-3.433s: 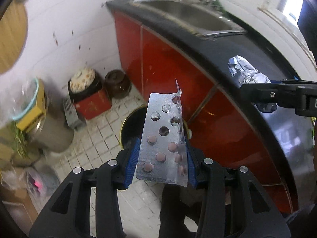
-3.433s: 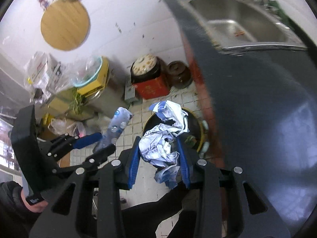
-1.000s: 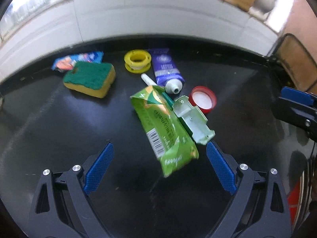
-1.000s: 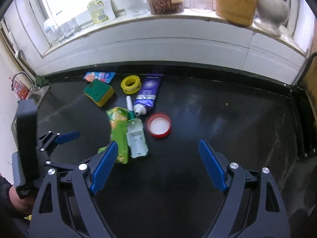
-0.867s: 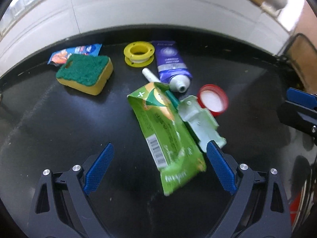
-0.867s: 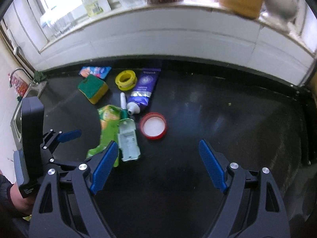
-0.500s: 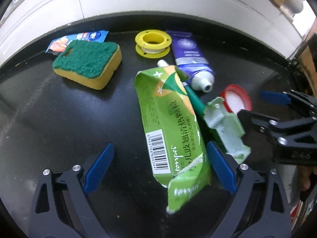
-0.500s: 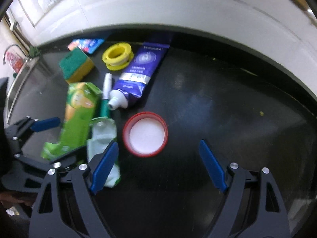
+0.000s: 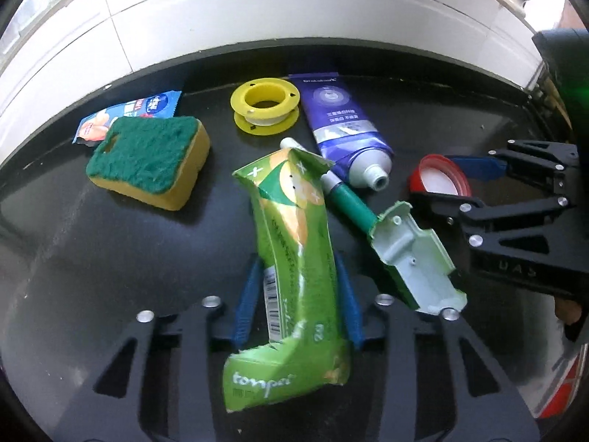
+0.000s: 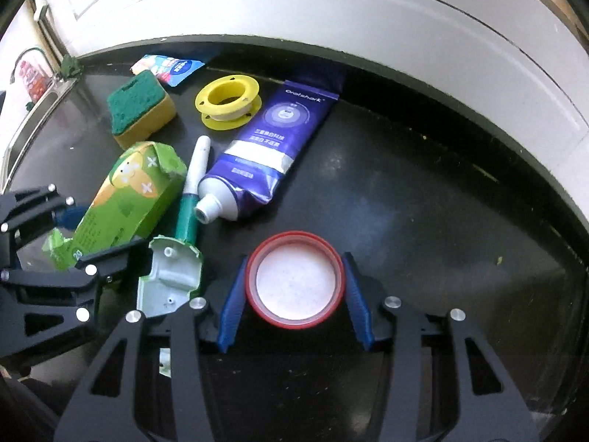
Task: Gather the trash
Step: 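Grasp the green juice pouch with the left tool while the right tool grasps the red lid, then carry the green pouch with the left tool while the right tool carries the red lid over the bin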
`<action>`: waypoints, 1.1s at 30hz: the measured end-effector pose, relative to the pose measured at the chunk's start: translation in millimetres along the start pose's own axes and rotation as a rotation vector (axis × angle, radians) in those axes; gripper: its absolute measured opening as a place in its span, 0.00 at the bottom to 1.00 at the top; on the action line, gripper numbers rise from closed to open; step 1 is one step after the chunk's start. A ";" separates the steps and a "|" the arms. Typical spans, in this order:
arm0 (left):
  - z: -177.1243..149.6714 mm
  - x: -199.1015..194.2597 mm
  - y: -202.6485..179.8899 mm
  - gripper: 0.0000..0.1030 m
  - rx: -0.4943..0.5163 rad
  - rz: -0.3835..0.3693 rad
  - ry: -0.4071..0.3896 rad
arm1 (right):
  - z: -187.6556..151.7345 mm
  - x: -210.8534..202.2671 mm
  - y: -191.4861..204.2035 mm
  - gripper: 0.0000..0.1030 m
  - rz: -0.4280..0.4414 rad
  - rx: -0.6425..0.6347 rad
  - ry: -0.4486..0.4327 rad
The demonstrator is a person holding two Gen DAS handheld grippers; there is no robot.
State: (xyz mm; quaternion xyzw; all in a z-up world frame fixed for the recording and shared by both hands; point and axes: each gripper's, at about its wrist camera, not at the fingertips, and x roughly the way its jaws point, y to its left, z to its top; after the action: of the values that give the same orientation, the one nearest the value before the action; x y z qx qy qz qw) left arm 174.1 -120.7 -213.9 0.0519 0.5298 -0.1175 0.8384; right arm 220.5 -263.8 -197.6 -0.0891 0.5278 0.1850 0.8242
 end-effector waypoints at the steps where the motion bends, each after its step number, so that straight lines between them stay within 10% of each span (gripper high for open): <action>1: -0.5 -1.0 0.0 0.35 -0.002 -0.009 0.004 | 0.1 -2.8 0.1 0.48 -0.002 0.005 -0.005; 24: -79.4 -121.9 0.2 0.34 0.074 -0.041 -0.071 | -76.2 -132.1 76.1 0.48 -0.039 0.156 -0.126; 33: -102.9 -160.6 43.8 0.34 -0.008 0.006 -0.135 | -57.3 -145.1 120.4 0.48 -0.005 0.097 -0.170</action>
State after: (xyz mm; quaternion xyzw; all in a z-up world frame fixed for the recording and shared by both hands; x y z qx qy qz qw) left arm 29.0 -33.7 -115.5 0.0420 0.4723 -0.1163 0.8728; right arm 70.1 -203.7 -85.2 -0.0342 0.4640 0.1639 0.8699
